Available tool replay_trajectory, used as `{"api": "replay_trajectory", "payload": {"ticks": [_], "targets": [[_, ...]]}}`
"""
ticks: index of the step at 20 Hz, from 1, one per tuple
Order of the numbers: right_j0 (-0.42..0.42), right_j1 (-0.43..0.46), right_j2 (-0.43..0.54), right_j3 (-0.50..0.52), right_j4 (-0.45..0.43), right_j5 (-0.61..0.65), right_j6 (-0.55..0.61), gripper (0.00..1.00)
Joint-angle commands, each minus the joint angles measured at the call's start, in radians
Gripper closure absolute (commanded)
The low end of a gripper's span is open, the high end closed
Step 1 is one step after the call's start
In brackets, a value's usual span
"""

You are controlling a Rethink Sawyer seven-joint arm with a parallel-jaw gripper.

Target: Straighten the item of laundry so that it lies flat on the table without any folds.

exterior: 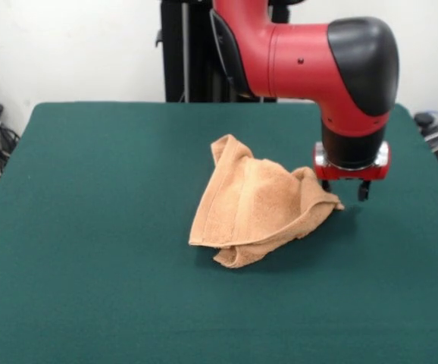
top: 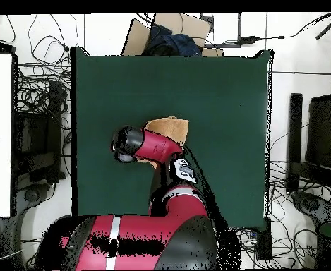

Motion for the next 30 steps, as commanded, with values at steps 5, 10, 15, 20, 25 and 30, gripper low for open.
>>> {"api": "replay_trajectory", "payload": {"ticks": [5, 10, 15, 20, 25, 30], "targets": [[-0.02, 0.027, 0.059, 0.04, -0.005, -0.094, 0.157, 0.0], [-0.014, 0.006, 0.055, 0.047, -0.004, -0.098, 0.164, 0.0], [-0.011, -0.005, 0.046, 0.03, 0.012, -0.055, 0.179, 0.0], [0.032, -0.077, -0.014, 0.017, 0.002, 0.084, 0.203, 0.0], [0.02, -0.083, -0.001, 0.034, 0.015, 0.087, 0.202, 0.0], [-0.164, 0.159, 0.015, 0.143, -0.009, -0.276, 0.204, 0.0]]}}
